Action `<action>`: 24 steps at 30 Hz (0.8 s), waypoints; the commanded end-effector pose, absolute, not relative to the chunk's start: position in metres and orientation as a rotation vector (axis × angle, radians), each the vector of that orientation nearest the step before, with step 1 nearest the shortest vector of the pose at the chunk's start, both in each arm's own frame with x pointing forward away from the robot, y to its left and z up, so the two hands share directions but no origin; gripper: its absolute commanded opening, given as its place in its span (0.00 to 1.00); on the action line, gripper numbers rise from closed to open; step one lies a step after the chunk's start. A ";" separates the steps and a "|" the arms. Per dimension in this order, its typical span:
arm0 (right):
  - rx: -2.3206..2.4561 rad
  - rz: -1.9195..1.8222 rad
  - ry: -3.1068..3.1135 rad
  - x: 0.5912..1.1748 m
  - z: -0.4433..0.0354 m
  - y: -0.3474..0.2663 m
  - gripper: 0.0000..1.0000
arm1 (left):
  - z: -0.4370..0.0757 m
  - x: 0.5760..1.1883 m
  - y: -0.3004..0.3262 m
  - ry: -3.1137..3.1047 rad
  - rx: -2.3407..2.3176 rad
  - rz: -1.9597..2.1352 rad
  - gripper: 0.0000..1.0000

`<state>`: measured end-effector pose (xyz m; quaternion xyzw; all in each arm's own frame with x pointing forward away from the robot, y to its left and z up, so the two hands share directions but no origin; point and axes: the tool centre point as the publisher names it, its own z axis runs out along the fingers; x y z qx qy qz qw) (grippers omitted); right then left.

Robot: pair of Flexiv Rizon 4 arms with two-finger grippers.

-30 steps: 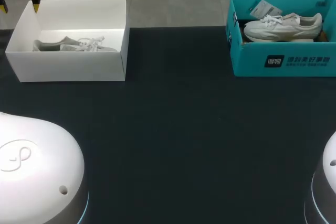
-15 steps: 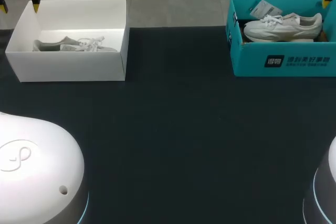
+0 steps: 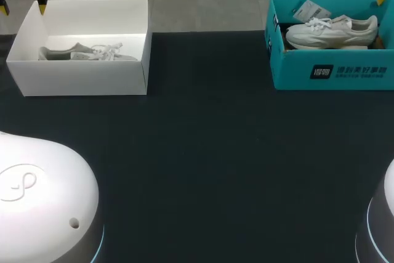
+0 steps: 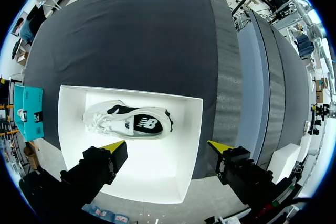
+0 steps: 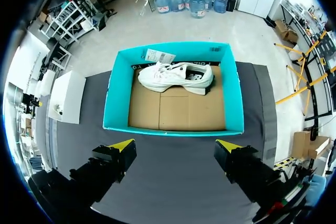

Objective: Take the shoe out of the shoebox, open the shoe tongue, remove and reinsert the insole, then place the shoe into the shoebox

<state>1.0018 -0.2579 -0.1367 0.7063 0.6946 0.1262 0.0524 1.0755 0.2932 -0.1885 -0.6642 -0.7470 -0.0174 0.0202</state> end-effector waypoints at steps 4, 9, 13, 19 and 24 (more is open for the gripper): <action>2.112 0.158 1.837 1.045 -0.157 -0.263 1.00 | -0.188 1.075 0.293 -2.316 -2.060 -0.058 1.00; 2.127 0.180 1.744 1.076 -0.173 -0.275 1.00 | -0.188 1.075 0.293 -2.316 -2.060 -0.058 1.00; 2.180 0.224 1.706 1.095 -0.189 -0.283 1.00 | -0.188 1.075 0.293 -2.316 -2.060 -0.058 1.00; 2.249 0.232 1.697 1.114 -0.212 -0.294 1.00 | -0.188 1.075 0.293 -2.316 -2.060 -0.058 1.00; 2.254 0.181 1.738 1.125 -0.227 -0.300 1.00 | -0.188 1.075 0.293 -2.316 -2.060 -0.058 1.00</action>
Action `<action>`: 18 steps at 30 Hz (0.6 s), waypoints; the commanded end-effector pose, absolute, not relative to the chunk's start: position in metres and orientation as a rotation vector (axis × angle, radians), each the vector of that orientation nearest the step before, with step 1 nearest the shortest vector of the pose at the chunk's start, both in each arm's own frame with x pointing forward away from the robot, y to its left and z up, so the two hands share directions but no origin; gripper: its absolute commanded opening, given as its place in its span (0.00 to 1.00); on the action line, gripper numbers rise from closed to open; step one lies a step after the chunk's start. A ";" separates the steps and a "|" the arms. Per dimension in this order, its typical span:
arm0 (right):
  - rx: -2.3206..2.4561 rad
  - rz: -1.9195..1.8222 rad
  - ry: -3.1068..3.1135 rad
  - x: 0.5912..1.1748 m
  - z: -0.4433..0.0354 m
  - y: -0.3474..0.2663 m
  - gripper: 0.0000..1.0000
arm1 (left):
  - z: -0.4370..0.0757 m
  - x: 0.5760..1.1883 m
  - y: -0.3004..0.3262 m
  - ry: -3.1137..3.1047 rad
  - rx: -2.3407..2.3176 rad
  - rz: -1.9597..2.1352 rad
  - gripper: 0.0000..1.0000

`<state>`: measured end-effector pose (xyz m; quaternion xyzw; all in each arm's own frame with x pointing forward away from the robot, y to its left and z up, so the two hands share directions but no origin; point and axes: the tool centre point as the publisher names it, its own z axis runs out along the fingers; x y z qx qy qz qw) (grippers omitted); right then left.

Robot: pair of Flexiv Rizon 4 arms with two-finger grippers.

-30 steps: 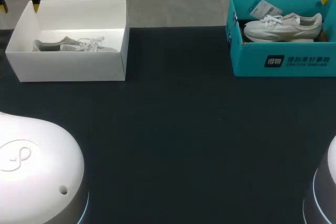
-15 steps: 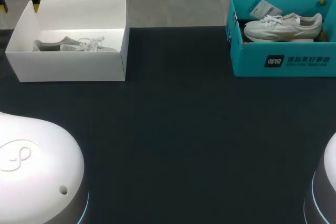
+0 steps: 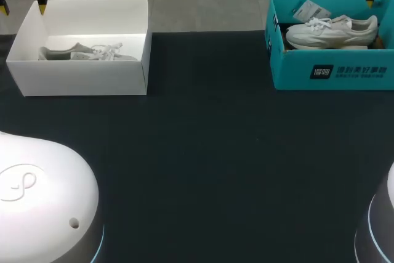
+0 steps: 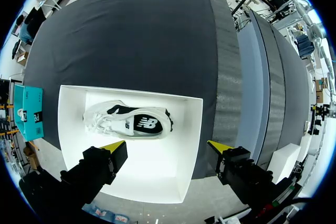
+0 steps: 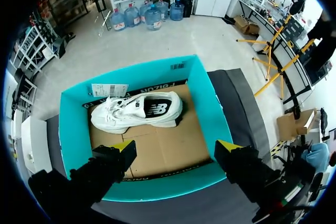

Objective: Take the shoe out of the shoebox, open the shoe tongue, remove and reinsert the insole, then place the shoe into the shoebox

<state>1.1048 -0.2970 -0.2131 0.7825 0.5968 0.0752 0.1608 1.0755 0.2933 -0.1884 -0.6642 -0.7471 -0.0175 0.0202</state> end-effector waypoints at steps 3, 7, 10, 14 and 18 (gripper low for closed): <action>2.270 0.154 1.762 1.130 -0.239 -0.300 1.00 | -0.188 1.075 0.293 -2.316 -2.060 -0.058 1.00; 2.290 0.165 1.762 1.131 -0.243 -0.301 1.00 | -0.188 1.075 0.293 -2.316 -2.060 -0.058 1.00; 2.290 0.165 1.762 1.131 -0.243 -0.301 1.00 | -0.188 1.075 0.293 -2.316 -2.060 -0.058 1.00; 2.290 0.165 1.762 1.131 -0.243 -0.301 1.00 | -0.188 1.075 0.293 -2.316 -2.060 -0.058 1.00; 2.290 0.165 1.762 1.131 -0.243 -0.301 1.00 | -0.188 1.075 0.293 -2.316 -2.060 -0.058 1.00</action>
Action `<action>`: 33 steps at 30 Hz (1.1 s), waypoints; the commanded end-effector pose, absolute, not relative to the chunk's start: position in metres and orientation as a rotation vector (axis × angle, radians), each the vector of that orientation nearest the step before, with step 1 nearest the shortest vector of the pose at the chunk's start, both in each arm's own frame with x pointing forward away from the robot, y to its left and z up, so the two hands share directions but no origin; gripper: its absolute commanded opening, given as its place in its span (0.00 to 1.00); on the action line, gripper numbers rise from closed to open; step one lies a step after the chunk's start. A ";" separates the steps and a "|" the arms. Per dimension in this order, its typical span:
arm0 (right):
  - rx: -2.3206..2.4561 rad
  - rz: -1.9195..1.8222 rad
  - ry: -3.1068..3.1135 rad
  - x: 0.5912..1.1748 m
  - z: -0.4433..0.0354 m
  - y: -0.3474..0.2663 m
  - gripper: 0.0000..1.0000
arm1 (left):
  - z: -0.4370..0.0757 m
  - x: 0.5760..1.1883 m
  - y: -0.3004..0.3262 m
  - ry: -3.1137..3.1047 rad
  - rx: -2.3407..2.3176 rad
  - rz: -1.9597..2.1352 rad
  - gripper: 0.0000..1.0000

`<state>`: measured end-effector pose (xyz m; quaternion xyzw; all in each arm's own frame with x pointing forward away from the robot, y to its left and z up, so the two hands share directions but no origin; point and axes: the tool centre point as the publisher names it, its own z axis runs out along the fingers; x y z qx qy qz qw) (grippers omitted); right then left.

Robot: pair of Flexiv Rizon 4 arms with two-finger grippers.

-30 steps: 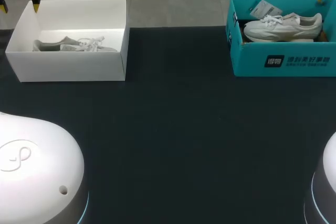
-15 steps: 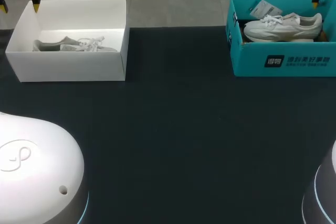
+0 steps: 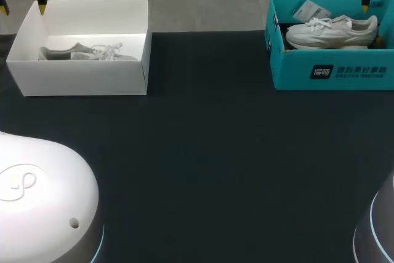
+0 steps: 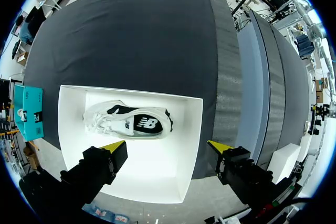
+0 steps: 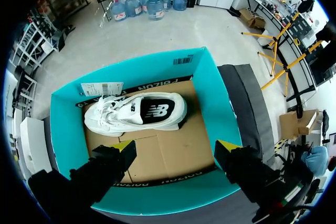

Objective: Take the shoe out of the shoebox, open the shoe tongue, remove and reinsert the insole, then place the shoe into the shoebox

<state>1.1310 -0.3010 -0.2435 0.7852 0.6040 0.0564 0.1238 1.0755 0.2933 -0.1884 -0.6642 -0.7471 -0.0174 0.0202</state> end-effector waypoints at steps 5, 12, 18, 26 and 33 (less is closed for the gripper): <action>2.318 0.174 1.758 1.135 -0.251 -0.303 1.00 | -0.188 1.075 0.293 -2.316 -2.060 -0.058 1.00; 2.286 0.154 1.772 1.162 -0.276 -0.303 1.00 | -0.188 1.075 0.293 -2.316 -2.060 -0.058 1.00; 2.295 0.113 1.799 1.175 -0.295 -0.312 1.00 | -0.188 1.075 0.293 -2.316 -2.060 -0.058 1.00; 2.323 0.055 1.856 1.180 -0.316 -0.323 1.00 | -0.188 1.075 0.293 -2.316 -2.060 -0.058 1.00; 2.319 0.003 1.955 1.181 -0.337 -0.328 1.00 | -0.188 1.075 0.293 -2.316 -2.060 -0.058 1.00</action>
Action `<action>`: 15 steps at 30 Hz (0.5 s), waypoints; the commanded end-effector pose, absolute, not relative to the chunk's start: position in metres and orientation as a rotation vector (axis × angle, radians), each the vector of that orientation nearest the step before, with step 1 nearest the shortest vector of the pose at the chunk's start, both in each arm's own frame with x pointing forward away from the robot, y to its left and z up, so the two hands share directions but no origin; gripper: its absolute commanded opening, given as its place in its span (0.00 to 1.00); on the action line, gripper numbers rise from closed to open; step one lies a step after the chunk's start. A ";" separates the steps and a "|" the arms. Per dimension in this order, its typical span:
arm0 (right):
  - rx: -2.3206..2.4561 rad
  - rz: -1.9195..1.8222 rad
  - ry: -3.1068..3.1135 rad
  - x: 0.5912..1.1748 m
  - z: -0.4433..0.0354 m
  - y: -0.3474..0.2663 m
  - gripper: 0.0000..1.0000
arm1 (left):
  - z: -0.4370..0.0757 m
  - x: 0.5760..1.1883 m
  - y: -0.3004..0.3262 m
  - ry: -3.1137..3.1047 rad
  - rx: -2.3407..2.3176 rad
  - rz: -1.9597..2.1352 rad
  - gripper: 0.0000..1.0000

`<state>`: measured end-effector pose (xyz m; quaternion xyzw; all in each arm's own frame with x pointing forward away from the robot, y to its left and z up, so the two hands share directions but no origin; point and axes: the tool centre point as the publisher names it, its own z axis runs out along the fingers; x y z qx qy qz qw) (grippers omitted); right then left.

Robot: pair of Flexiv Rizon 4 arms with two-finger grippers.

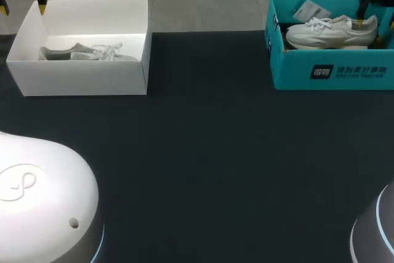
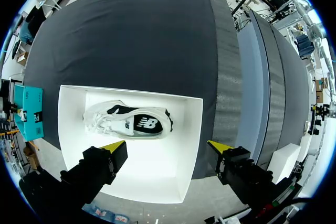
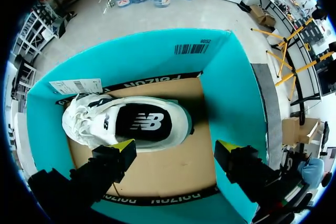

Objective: Take the shoe out of the shoebox, open the shoe tongue, remove and reinsert the insole, then place the shoe into the shoebox

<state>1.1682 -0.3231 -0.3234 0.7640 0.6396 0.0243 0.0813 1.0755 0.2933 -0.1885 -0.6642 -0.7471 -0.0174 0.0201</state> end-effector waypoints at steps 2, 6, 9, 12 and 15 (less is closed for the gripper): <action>2.324 0.000 1.956 1.182 -0.341 -0.331 1.00 | -0.188 1.075 0.293 -2.316 -2.060 -0.058 1.00; 2.370 0.018 1.926 1.183 -0.345 -0.335 1.00 | -0.188 1.075 0.293 -2.316 -2.060 -0.058 1.00; 2.382 0.039 1.904 1.186 -0.343 -0.336 1.00 | -0.188 1.075 0.293 -2.316 -2.060 -0.058 1.00; 2.395 0.054 1.891 1.188 -0.342 -0.338 1.00 | -0.188 1.075 0.293 -2.316 -2.060 -0.058 1.00; 2.400 0.053 1.885 1.189 -0.345 -0.339 1.00 | -0.188 1.075 0.293 -2.316 -2.060 -0.058 1.00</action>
